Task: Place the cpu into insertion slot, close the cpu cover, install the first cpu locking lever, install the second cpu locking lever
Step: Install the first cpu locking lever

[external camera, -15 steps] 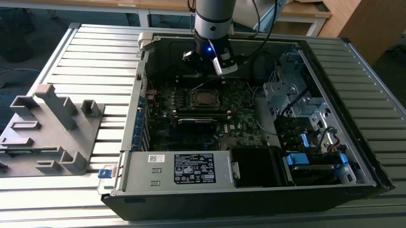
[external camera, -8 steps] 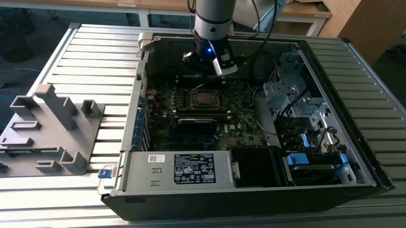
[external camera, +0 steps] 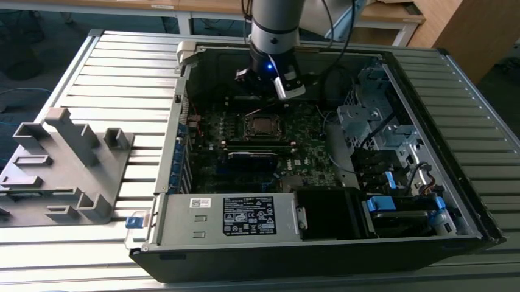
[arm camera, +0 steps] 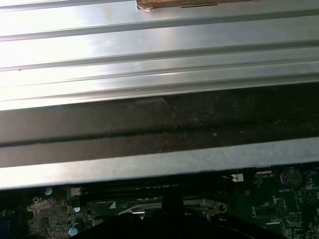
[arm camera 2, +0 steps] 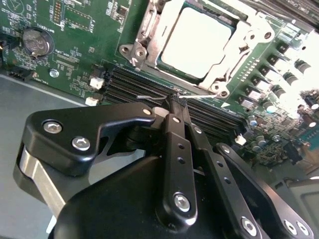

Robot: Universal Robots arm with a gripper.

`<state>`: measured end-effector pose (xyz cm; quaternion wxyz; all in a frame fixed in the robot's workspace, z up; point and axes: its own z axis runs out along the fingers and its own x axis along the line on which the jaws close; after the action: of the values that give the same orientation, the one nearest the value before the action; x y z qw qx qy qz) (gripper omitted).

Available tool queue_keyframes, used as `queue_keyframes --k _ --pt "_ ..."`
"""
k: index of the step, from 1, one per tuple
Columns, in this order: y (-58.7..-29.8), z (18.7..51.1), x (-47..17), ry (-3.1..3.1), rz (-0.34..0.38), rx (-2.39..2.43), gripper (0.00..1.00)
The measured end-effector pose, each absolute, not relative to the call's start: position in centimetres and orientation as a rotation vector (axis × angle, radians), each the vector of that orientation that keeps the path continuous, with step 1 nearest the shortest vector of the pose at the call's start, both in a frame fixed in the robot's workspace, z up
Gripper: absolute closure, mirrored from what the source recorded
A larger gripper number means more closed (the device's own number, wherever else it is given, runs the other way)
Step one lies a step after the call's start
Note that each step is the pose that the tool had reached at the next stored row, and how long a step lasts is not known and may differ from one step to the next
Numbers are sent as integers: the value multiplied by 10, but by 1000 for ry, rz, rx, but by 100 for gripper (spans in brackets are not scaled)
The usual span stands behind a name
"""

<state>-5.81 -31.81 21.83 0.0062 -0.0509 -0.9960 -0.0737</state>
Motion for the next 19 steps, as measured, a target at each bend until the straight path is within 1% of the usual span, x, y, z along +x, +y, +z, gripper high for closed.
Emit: queue_keyframes --k 19 --pt "-318 213 -52 -3151 -222 -203 89"
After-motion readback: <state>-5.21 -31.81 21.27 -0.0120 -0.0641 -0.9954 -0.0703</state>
